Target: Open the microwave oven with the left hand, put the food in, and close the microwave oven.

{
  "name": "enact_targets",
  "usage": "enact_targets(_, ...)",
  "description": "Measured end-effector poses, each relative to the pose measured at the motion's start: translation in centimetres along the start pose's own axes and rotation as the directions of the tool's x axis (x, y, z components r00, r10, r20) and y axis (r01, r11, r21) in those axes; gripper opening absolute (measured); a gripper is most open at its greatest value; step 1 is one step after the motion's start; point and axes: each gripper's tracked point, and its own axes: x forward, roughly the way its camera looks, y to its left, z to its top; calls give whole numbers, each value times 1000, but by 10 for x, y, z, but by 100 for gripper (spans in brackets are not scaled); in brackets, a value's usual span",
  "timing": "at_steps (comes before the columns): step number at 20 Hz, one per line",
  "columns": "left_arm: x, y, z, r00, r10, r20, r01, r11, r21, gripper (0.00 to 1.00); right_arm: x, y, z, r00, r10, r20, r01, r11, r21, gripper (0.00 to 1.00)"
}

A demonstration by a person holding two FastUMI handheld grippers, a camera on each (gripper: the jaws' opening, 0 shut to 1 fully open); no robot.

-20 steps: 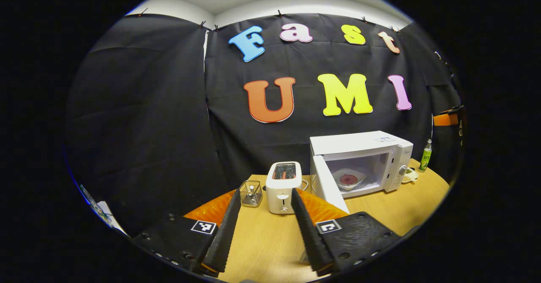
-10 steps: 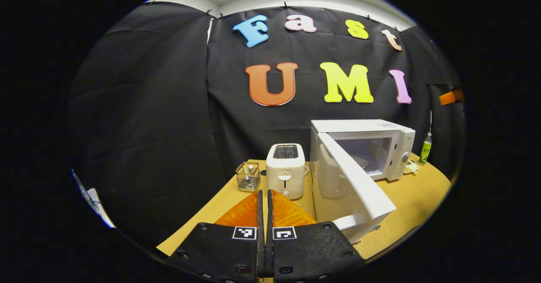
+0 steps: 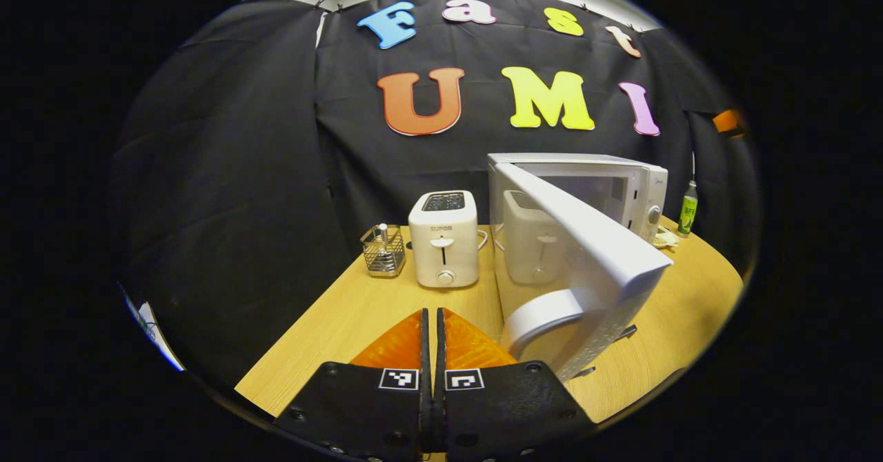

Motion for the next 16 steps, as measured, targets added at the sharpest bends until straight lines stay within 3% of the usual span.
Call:
enact_targets(1, 0, -6, -1, 1000, -11, -9, 12, 1000, 10, 0, 0, -1, 0, 1000, 4, -1, -4, 1000, -3, 92)
enact_targets(11, -1, -128, 10, 985, -171, 14, 171, 984, -41, 0, -2, -33, 10, 999, 34, 14, -33, 999, -28, 92)
enact_targets(12, -1, -141, 13, 982, -188, 20, 189, 981, -42, 0, -3, -39, 9, 999, 32, 13, -32, 999, -24, 100)
enact_targets(13, 0, -154, 16, 979, -205, 24, 205, 978, -41, 0, -2, -44, 10, 999, 31, 13, -31, 999, -21, 92)
enact_targets(16, 10, -196, 26, 965, -258, 35, 259, 965, -32, 0, -4, -59, 9, 1000, 29, 10, -29, 999, -20, 92)
